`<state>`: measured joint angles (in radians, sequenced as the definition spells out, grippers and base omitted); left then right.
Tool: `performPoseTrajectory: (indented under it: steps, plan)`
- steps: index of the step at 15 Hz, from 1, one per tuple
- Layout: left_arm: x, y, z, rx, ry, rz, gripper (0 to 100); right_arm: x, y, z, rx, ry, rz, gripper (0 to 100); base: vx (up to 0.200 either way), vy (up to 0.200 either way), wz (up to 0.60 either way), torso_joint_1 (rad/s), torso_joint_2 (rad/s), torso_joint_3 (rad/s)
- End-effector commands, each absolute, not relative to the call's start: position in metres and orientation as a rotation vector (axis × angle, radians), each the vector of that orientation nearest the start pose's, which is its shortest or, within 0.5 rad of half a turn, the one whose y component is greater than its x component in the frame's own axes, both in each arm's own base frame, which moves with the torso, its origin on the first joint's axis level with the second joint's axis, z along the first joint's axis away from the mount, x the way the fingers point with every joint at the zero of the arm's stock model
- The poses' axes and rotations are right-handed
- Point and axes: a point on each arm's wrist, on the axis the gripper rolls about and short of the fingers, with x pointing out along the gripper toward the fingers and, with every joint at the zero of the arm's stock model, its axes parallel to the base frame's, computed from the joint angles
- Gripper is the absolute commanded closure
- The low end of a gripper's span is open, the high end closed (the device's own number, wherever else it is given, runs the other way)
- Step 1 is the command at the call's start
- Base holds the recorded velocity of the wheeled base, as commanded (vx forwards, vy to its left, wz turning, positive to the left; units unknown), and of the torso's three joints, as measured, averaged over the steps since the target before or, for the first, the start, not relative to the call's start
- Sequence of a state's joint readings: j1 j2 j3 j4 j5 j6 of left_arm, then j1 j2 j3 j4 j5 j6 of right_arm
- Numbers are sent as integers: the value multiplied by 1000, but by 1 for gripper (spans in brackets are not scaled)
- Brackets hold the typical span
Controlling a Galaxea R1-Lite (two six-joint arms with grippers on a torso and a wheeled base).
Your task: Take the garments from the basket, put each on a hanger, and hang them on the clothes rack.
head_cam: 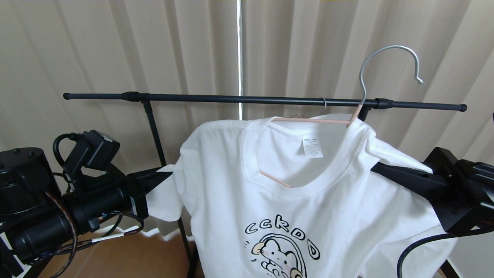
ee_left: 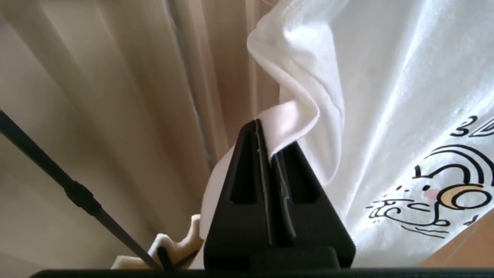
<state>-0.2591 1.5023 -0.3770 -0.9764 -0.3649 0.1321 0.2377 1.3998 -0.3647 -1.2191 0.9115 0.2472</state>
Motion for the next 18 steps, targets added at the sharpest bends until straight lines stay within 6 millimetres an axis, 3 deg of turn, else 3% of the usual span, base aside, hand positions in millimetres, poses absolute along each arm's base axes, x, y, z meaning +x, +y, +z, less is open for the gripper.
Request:
performPoseTrajectory:
  steps: [1,2,3,8,12,18]
  plan:
    - [212,-65,158,119,113,-635,100,184,63,202,152,-46,1162,100,0,0,0,0,0,0]
    - [212,-65,157,119,119,-636,100,185,63,201,154,-41,1162,100,0,0,0,0,0,0]
    - [211,-65,156,123,119,-636,0,185,63,201,154,-43,1162,100,0,0,0,0,0,0]
    - [204,-64,159,125,106,-643,0,184,63,202,152,-47,1163,100,0,0,0,0,0,0]
    - [193,-73,171,125,74,-701,0,184,63,197,157,-26,1167,100,0,0,0,0,0,0]
    - [183,-85,232,125,58,-778,0,183,63,193,159,0,1209,100,0,0,0,0,0,0]
